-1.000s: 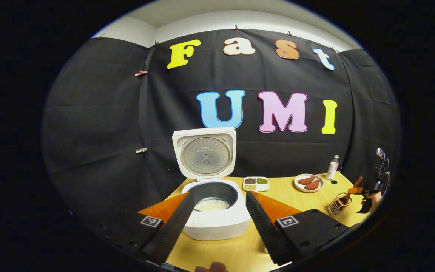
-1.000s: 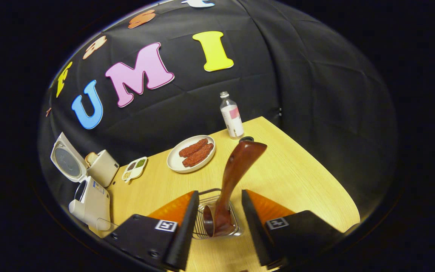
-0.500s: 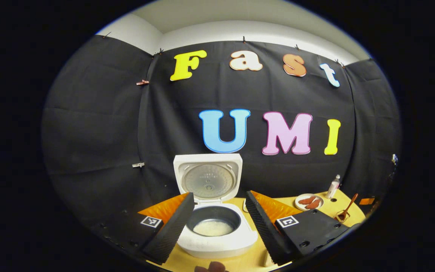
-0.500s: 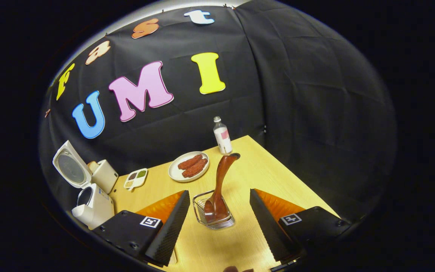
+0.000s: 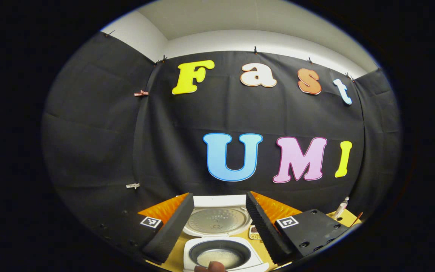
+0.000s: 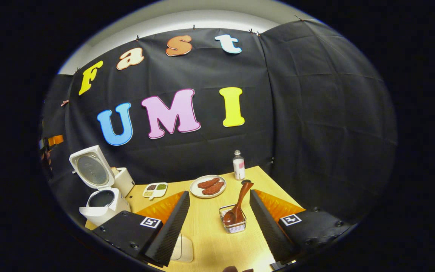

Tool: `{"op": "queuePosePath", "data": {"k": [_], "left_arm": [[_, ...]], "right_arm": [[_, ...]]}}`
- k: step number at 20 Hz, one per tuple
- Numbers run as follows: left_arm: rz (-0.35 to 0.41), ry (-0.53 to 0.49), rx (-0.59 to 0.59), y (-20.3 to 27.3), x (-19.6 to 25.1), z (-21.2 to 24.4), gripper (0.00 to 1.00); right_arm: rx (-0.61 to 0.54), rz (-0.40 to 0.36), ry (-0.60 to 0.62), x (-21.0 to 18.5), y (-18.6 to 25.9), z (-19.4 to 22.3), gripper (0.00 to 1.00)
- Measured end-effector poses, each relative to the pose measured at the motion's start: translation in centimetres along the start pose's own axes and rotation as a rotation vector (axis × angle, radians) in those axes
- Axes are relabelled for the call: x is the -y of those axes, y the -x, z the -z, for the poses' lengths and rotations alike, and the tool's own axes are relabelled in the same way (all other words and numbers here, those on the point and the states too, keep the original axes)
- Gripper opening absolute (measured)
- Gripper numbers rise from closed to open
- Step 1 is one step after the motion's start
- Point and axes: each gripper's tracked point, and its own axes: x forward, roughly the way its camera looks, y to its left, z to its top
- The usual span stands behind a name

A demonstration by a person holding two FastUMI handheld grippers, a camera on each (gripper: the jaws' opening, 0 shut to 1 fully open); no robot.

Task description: Close the left gripper, press the button to open the rice cooker; take a wooden spoon from the chopstick holder with the right hand, scoop a spoonful of rice and pour it into the rice cooker, then put the wooden spoon back into the chopstick holder.

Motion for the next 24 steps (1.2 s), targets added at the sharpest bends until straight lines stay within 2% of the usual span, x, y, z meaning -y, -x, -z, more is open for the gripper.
{"op": "queuePosePath", "data": {"k": [6, 10, 13, 15, 18, 24], "left_arm": [[-0.003, -0.006, -0.044, -9.2, -0.3, 1.0, 0.95], [-0.005, -0.016, -0.121, -14.1, -0.5, 4.0, 0.95], [-0.037, -0.033, -0.208, -16.5, -1.4, 7.4, 0.95], [-0.064, -0.027, -0.258, -16.7, -1.9, 9.0, 0.95], [-0.065, -0.057, -0.248, -15.4, -1.5, 9.1, 0.97], [-0.050, -0.063, -0.235, -9.2, -0.5, 10.6, 0.99]], "right_arm": [[0.004, 0.037, 0.047, -1.2, 1.8, 0.0, 0.98], [-0.006, 0.089, 0.042, -0.4, 3.4, 0.7, 0.99], [-0.009, 0.130, 0.045, 0.3, 4.6, 1.0, 0.98], [-0.014, 0.142, 0.047, 0.4, 5.0, 1.2, 0.99], [-0.011, 0.145, 0.046, 0.5, 5.3, 1.1, 0.99], [-0.008, 0.104, 0.052, -0.2, 4.4, 0.4, 0.98]]}}
